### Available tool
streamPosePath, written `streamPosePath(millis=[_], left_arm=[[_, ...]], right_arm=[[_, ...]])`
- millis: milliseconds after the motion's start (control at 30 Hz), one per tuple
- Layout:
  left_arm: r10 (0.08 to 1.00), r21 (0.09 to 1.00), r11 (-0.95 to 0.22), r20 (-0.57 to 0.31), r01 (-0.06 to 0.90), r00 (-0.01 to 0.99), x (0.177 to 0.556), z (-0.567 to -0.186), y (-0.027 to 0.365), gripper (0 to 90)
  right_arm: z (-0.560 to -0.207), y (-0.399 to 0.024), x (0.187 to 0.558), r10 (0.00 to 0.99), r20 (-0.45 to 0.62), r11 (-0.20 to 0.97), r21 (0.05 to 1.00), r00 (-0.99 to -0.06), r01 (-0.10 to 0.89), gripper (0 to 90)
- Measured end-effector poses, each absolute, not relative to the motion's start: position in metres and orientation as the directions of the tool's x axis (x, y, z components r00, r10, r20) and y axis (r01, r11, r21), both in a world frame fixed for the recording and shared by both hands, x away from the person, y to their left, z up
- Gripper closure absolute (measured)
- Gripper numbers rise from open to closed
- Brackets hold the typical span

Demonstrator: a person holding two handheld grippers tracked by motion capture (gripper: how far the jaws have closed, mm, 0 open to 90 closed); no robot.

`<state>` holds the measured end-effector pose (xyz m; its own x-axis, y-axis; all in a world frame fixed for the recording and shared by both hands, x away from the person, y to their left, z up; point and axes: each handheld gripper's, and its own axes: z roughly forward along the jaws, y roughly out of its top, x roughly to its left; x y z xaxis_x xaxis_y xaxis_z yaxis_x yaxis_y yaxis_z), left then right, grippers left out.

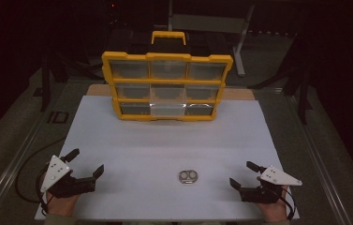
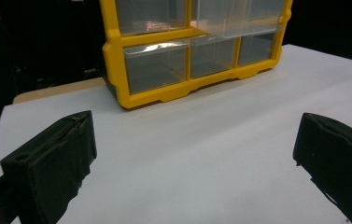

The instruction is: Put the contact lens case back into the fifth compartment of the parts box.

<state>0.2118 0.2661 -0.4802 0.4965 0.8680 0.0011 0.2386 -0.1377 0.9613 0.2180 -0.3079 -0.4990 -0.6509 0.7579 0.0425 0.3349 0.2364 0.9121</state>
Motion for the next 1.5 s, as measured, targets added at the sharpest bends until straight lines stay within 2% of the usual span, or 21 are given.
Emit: streamPosePath(millis=[333, 1167, 1500], left_arm=[[0.866, 0.959, -0.153, 0.015, 0.236, 0.5, 0.212, -0.482, 0.264, 0.2], [0.876, 0.963, -0.135, 0.005, 0.234, 0.482, 0.215, -0.486, 0.266, 0.2], [0.878, 0.961, -0.14, 0.009, 0.238, 0.478, 0.215, -0.487, 0.264, 0.2]], right_arm=[[-0.497, -0.304, 0.221, 0.743, 0.056, 0.249, 0.902, -0.667, 0.353, 7.9], [-0.466, -0.296, 0.232, 0.734, 0.07, 0.297, 0.861, -0.676, 0.412, 7.3], [-0.456, -0.286, 0.241, 0.697, 0.069, 0.342, 0.843, -0.714, 0.416, 7.2]])
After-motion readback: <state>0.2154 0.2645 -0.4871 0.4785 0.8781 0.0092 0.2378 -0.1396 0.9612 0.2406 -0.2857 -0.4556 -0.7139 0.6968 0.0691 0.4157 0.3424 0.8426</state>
